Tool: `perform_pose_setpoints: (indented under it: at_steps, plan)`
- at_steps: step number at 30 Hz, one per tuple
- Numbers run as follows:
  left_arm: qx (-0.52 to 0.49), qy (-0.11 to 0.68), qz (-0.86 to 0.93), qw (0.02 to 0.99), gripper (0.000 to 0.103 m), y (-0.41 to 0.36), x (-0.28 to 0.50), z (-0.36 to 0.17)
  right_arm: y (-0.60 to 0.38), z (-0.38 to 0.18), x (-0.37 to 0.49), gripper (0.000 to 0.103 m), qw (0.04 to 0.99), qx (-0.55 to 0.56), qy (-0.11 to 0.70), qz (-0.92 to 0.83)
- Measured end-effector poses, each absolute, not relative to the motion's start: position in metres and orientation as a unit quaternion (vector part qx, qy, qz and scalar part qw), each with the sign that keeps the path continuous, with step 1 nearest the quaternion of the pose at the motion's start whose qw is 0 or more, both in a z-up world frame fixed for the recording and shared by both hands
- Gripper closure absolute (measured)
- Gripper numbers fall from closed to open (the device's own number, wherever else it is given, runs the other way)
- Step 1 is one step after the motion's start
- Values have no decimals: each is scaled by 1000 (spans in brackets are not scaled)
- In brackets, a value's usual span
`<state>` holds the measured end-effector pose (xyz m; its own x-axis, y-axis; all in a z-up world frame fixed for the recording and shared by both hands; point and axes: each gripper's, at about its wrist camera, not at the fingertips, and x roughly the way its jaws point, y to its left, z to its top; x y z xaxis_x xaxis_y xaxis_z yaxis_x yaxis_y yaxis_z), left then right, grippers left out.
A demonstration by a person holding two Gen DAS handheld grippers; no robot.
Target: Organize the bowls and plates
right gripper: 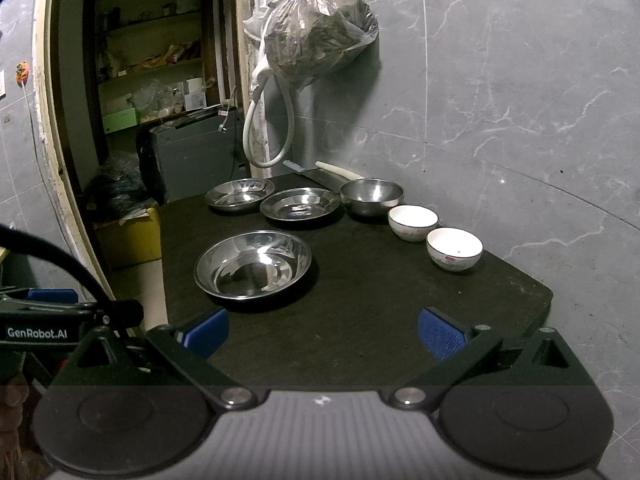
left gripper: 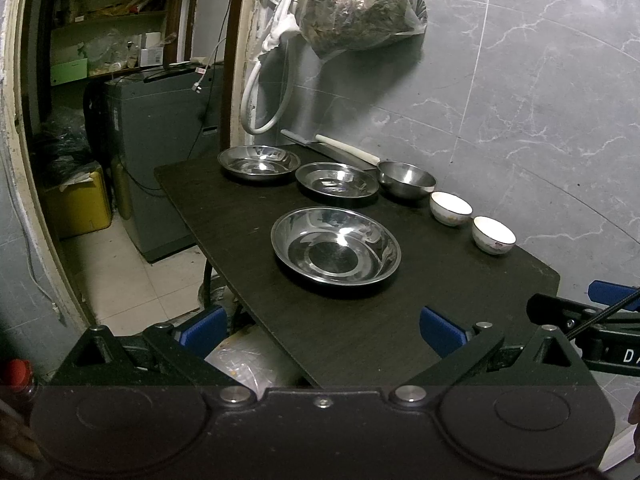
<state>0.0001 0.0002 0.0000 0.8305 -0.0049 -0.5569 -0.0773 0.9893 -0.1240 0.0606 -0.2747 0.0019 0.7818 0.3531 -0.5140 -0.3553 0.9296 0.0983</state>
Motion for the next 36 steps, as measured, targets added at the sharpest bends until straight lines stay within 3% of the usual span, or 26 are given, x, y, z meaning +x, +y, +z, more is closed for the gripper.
perform_pose_setpoints:
  at_steps: [36]
  plan:
    - [-71,293,18,953,1,-10,1,-6,-272,1,62,0,944,-2,273,187]
